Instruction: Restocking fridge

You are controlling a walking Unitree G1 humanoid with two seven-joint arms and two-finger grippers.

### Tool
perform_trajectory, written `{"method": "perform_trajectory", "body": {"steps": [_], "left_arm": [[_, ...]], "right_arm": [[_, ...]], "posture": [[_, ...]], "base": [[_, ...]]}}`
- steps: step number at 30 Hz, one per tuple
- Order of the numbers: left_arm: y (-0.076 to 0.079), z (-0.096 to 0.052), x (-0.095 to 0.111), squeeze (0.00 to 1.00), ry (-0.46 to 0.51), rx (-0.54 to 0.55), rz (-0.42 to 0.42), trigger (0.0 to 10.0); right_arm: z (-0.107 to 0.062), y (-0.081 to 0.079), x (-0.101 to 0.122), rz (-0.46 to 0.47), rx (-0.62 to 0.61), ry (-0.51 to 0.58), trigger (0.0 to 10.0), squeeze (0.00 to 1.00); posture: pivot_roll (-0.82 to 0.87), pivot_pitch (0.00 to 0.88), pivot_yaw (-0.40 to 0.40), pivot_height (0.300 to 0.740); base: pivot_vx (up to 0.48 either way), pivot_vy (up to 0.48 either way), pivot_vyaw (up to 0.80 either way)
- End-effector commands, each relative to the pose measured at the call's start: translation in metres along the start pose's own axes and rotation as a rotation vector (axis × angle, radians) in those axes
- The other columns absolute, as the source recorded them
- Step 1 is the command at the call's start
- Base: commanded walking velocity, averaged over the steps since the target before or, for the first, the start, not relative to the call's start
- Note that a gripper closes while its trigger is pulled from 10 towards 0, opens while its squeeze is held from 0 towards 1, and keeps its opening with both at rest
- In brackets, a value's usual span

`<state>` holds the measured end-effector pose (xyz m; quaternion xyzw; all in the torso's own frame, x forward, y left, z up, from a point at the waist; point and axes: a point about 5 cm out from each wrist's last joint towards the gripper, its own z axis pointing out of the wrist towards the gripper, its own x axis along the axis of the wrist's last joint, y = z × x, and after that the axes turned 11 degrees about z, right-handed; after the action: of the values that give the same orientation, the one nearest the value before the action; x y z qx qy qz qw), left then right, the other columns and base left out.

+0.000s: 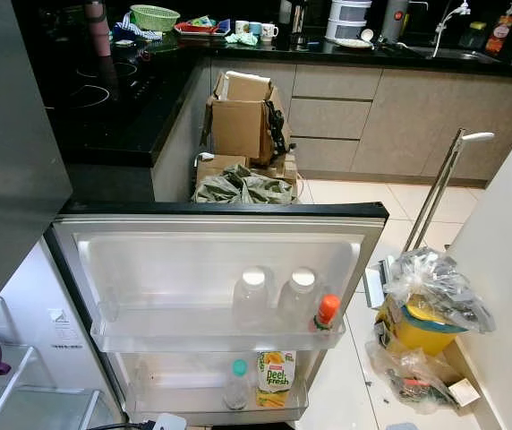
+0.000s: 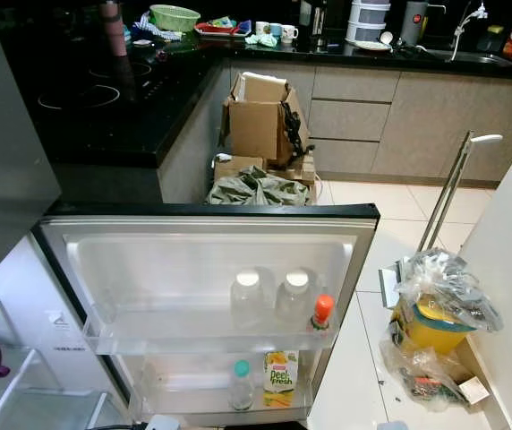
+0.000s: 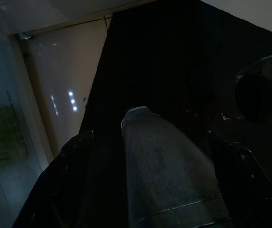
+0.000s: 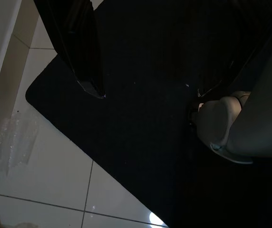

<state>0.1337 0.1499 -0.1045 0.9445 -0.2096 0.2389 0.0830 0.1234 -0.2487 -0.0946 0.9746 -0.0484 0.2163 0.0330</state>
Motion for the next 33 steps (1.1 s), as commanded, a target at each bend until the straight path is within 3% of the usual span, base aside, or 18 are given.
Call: {"method": "perform_trajectory", "body": {"steps": [1, 33], "left_arm": [[0.0090, 0.0013, -0.0037, 0.00, -0.020, -0.022, 0.001, 10.0], [0.0109, 0.0015, -0.0048, 0.00, -0.028, -0.029, 0.015, 10.0]], "right_arm": [[0.0003, -0.0013, -0.0014, -0.002, -0.001, -0.012, 10.0, 0.00], [0.0003, -0.0019, -0.0024, -0.003, 0.004, -0.017, 10.0, 0.00]], "posture": [[-0.07, 0.000, -0.079, 0.740], [-0.07, 0.000, -0.080, 0.740]], "base": [[0.000, 0.000, 0.00], [0.000, 0.000, 0.00]]}}
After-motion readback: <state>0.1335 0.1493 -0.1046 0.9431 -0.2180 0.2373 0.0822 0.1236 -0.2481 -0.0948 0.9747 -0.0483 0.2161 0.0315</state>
